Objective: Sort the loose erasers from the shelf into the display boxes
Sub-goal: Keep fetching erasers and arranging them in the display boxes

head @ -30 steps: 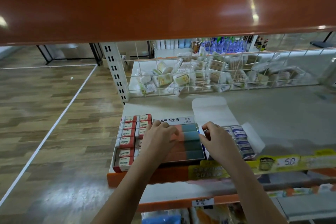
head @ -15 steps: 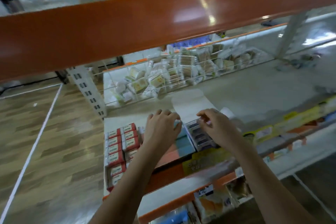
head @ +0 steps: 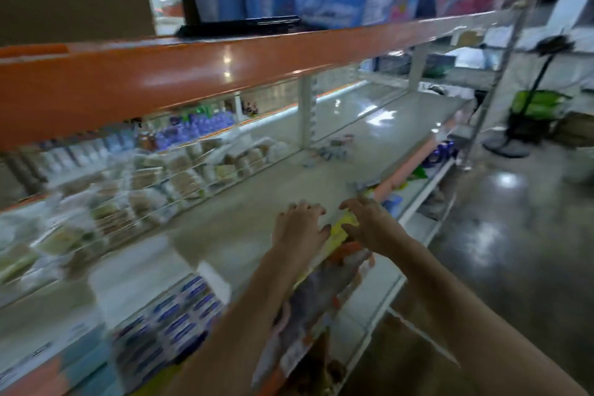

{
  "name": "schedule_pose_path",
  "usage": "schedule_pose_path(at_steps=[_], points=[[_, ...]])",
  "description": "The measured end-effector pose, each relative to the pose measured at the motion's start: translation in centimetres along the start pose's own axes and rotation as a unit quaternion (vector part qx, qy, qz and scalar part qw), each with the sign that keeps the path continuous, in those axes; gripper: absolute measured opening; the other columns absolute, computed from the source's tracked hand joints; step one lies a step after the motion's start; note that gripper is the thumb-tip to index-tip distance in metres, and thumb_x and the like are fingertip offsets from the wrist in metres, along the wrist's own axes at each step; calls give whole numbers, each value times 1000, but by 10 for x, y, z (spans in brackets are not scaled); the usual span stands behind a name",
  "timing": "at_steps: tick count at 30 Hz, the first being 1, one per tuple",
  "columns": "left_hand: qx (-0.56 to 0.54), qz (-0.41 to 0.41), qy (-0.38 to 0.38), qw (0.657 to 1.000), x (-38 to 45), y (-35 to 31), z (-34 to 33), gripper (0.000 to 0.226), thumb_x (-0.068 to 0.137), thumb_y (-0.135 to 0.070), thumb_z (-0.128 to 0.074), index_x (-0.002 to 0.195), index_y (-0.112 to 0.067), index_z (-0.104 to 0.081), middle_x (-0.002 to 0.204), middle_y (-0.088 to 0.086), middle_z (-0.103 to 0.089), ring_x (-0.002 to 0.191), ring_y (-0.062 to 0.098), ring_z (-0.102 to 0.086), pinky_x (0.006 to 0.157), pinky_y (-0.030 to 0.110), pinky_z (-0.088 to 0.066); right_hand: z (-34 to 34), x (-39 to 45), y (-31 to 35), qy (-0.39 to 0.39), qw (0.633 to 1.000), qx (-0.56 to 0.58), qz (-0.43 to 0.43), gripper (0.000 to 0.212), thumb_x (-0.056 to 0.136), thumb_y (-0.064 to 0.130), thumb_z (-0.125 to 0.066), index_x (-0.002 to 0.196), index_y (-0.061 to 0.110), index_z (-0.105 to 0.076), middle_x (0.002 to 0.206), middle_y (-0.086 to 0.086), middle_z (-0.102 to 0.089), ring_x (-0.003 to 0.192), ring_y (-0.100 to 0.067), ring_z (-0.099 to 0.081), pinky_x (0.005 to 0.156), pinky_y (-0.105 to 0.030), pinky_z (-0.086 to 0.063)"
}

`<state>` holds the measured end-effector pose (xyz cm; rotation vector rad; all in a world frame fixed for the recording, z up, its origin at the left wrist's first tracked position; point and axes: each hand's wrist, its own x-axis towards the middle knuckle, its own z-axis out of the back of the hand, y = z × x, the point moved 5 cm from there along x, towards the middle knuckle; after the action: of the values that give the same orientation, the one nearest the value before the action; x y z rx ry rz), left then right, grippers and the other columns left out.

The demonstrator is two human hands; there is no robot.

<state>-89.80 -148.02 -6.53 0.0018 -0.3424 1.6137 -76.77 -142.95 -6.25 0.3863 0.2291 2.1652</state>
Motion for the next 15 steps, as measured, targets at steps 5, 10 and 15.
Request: schedule_pose_path(at_steps=[5, 10, 15], points=[[8, 14, 23, 1000, 73, -48, -41, 40, 88, -46, -53, 121, -24, -54, 121, 5, -55, 113, 26, -49, 86, 36, -44, 15, 24, -92, 16, 1000, -4, -23, 43, 87, 18, -56, 129, 15, -49, 134, -8, -46, 123, -25, -43, 96, -32, -34], [5, 51, 42, 998, 127, -52, -69, 40, 88, -39, -52, 124, -23, -52, 121, 5, -55, 112, 25, -50, 87, 35, -43, 13, 65, -150, 30, 999, 16, -41, 40, 89, 22, -56, 128, 16, -49, 132, -7, -46, 118, -27, -47, 94, -34, -38], [-30, 109, 43, 993, 183, -41, -90, 42, 89, -47, -50, 121, -22, -57, 121, 3, -59, 111, 23, -54, 85, 33, -44, 2, 125, -180, 49, 999, 13, -9, 39, 89, 21, -56, 128, 18, -50, 130, -5, -50, 121, -23, -46, 96, -31, -35]])
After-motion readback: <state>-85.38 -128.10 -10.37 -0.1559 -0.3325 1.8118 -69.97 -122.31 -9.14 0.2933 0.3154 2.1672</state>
